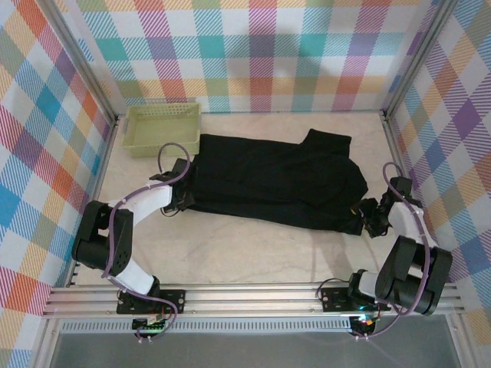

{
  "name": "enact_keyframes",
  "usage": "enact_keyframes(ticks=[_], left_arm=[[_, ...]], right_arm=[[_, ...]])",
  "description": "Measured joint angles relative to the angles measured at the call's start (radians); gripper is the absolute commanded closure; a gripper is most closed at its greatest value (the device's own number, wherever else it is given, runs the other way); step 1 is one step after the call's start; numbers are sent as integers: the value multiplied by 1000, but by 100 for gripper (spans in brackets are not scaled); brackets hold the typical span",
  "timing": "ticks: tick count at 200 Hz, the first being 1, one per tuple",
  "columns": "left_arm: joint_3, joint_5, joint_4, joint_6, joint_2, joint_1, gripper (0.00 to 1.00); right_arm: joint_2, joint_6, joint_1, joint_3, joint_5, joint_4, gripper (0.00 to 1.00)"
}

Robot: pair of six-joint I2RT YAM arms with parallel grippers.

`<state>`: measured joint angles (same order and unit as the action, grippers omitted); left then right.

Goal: Fold the inside-out t-shirt

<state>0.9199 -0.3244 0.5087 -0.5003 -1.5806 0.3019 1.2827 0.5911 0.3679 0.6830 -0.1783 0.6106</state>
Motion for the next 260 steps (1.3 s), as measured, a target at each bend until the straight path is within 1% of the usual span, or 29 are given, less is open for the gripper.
enact_keyframes(ticks=[8,25,36,40,47,58,82,101,106,127,146,151,155,171,177,190,201,215,228,242,260], left_arm=[[0,0,3,0,0,0,100],[0,0,9,0,0,0,100],[0,0,10,0,0,0,100],[0,0,10,0,0,0,100],[0,1,10,0,0,0,100],[0,0,11,0,0,-1,100],[1,2,13,-1,0,-9,100],[1,24,13,-1,0,-34,100],[1,25,13,-1,0,-42,100],[1,23,14,-1,0,-65,100],[1,17,16,-1,7,-69,100],[1,17,16,-1,10,-69,97],[1,17,16,-1,13,-69,94],[1,21,16,0,19,-69,81],[1,25,16,-1,19,-69,76],[1,28,23,2,19,-67,68],[5,21,43,6,19,-52,63],[22,-3,79,6,25,-27,58],[63,-34,119,4,41,16,54],[126,-55,135,1,62,69,52],[205,-53,121,1,69,127,53]], right_arm=[[8,5,-9,-11,-16,-12,36],[8,24,-28,-34,-48,-38,47],[10,36,-38,-47,-65,-55,55],[11,42,-41,-51,-68,-60,61],[15,47,-44,-55,-72,-66,68],[20,45,-48,-56,-74,-72,76],[17,52,-49,-56,-27,-80,82],[-8,51,-49,-56,45,-74,84],[-18,50,-49,-55,65,-71,86],[-52,48,-49,-50,134,-65,88],[-80,48,-49,-44,185,-58,88],[-87,47,-49,-43,192,-56,86],[-91,45,-49,-42,195,-55,83],[-101,32,-49,-37,198,-48,63],[-102,24,-49,-34,193,-44,58],[-103,6,-49,-20,173,-34,53],[-105,-4,-61,6,146,-17,45],[-113,-16,-98,51,129,-8,42],[-113,-26,-175,105,114,-6,40],[-100,-27,-260,156,90,-13,40],[-56,-14,-335,178,49,-48,40]])
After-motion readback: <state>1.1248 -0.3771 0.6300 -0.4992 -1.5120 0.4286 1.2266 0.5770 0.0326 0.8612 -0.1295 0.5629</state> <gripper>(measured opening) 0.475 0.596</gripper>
